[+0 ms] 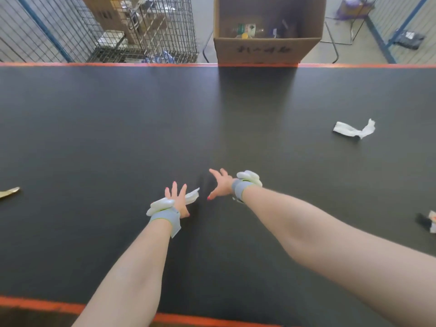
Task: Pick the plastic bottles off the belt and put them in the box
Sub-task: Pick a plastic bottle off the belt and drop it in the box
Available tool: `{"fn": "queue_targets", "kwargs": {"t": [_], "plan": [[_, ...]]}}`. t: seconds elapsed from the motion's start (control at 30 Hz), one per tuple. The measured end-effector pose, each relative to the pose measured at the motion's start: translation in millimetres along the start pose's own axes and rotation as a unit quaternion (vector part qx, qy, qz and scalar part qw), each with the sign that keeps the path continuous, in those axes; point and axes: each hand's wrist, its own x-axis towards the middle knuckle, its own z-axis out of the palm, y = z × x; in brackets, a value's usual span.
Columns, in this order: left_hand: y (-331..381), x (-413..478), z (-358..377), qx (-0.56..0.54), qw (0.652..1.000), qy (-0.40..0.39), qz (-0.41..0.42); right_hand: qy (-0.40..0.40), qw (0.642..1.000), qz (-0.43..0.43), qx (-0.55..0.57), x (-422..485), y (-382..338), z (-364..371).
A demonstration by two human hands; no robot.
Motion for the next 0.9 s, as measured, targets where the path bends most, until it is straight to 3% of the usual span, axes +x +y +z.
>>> {"fn": "queue_targets", "kwargs": {"t": [0.13,0.23,0.47,0.57,0.73,0.83,0.9], "plan": [[2.8,-20.7,24.0,-0.044,0.998,0.036,-0.002,0.017,0.995,-0.092,-0.021,-18.7,-0.9,52.3],[6.4,-37.1,31.5,-0.038,0.999,0.034,-0.006,0.057,0.989,-0.102,-0.086,-24.0,6.8,73.8],[-3.3,-61.9,39.8,-0.038,0.998,0.051,-0.018,0.177,0.982,0.043,-0.045,-29.7,37.8,65.1],[-10.0,-66.2,42.2,-0.046,0.996,0.058,-0.044,0.151,0.982,0.099,-0.058,-36.9,36.7,65.6],[-24.3,-75.9,48.2,-0.045,0.995,0.056,-0.069,0.045,0.991,0.117,-0.054,-44.1,30.5,90.7],[-39.1,-79.7,53.9,-0.043,0.994,0.060,-0.079,0.055,0.992,0.103,-0.044,-40.0,24.6,108.5],[-51.2,-82.2,54.9,-0.045,0.993,0.068,-0.089,0.105,0.989,0.083,-0.062,-40.1,17.0,111.2]]}}
